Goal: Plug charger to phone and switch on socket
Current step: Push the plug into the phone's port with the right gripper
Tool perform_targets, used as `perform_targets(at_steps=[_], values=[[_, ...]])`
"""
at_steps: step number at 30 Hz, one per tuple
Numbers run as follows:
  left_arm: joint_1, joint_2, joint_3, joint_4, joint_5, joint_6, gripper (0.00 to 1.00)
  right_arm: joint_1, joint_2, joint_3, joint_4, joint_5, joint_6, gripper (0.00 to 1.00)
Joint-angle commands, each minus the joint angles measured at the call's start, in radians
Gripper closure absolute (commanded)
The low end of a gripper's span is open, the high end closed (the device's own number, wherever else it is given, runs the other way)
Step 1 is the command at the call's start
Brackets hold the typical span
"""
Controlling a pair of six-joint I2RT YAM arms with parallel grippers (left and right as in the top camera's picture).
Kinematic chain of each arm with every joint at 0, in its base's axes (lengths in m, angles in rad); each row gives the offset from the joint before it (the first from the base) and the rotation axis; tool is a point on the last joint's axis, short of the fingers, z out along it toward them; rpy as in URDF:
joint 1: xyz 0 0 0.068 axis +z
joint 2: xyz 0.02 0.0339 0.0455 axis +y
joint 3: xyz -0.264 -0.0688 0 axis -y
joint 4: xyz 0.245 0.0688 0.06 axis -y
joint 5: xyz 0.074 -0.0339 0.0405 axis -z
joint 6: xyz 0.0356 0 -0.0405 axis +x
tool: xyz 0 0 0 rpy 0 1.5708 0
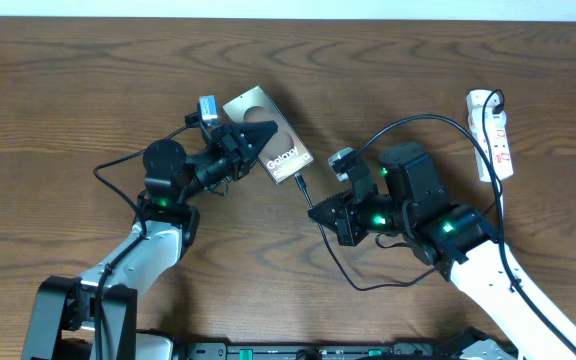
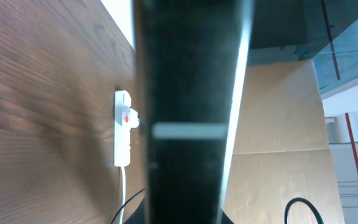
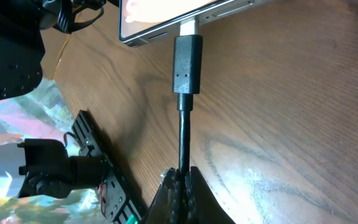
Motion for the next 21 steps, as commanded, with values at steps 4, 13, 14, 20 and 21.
perform_targets(at_steps=[4,13,14,20,21], values=[[-0.003,-0.008,0.024,0.018,0.039,0.019,0.92,0.008,0.003,0.012,0.018,0.028,-0.009,0.99],[-0.002,-0.008,0.024,0.018,0.143,0.086,0.92,0.006,0.003,0.012,0.129,0.043,-0.035,0.98],[-0.003,-0.008,0.024,0.018,0.146,0.086,0.92,0.006,0.003,0.012,0.133,0.048,-0.035,0.97],[-0.003,-0.008,0.024,0.018,0.149,0.085,0.92,0.008,0.004,0.012,0.138,0.086,-0.035,0.96],[-0.003,-0.008,0.024,0.018,0.152,0.085,0.92,0.008,0.006,0.012,0.14,0.097,-0.035,0.96]])
